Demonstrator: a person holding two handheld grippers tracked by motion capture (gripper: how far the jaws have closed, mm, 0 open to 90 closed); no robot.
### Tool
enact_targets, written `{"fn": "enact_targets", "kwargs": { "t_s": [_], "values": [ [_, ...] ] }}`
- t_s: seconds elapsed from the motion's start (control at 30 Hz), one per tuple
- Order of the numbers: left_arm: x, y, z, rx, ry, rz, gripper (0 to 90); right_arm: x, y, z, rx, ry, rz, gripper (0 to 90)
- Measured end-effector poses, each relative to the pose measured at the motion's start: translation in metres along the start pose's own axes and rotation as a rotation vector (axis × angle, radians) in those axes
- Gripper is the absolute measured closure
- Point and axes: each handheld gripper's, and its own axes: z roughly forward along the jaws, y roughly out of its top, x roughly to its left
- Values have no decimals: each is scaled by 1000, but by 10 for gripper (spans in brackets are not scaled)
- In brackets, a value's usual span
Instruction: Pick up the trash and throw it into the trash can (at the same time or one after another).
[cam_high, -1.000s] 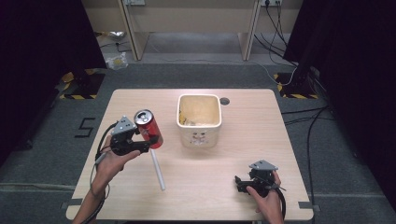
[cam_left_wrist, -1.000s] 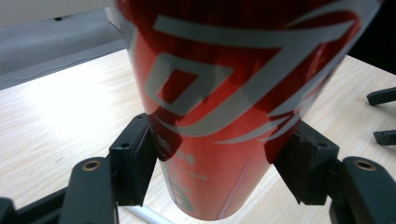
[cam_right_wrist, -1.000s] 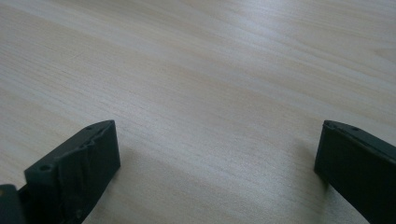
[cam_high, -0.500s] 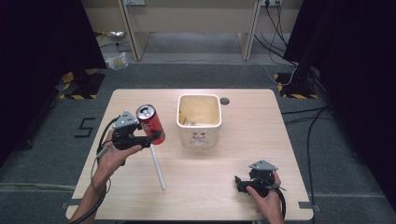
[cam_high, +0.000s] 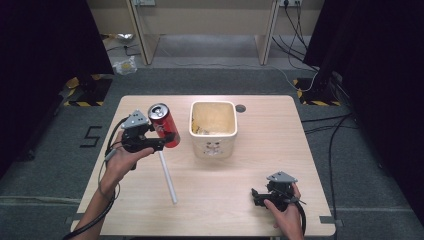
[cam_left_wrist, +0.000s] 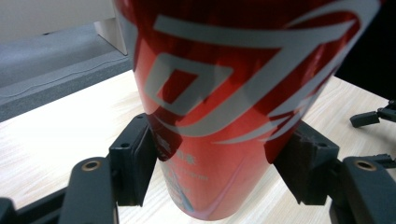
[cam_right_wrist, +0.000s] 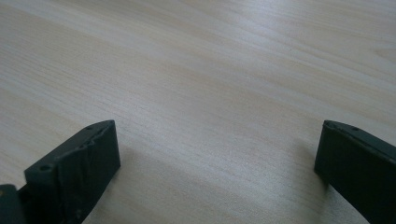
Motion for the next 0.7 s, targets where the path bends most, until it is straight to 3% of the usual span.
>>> {"fn": "enact_targets", "kwargs": {
  "t_s": [0.7],
  "values": [
    [-9,35,25,12,-31,35,341,0,0,0,-1,1,-7,3]
  ]
}}
